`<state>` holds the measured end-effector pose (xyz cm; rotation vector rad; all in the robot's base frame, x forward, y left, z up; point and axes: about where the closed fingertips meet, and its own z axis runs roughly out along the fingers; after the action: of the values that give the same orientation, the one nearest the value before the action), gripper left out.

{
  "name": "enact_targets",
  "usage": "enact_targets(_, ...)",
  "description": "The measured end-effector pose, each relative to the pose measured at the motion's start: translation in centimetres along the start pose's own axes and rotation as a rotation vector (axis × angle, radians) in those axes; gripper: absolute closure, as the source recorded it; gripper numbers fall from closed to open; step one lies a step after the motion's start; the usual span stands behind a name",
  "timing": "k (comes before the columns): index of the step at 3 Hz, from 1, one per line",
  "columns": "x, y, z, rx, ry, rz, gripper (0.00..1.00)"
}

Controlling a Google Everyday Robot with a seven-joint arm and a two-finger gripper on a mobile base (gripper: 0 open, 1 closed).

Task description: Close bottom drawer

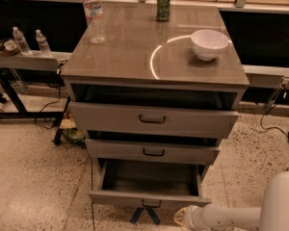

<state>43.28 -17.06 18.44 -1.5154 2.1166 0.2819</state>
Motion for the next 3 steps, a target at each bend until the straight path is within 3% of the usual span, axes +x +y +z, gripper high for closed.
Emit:
enact_targets(1, 0.9, 0.8, 2.0, -0.015, 0.004, 0.009, 1.0)
enact_targets(2, 1.2, 0.0, 3.2, 0.013, -0.008, 0.004, 1.0)
enact_targets(3, 1.2, -2.7, 4.2, 0.096, -0.046, -0.012, 1.0)
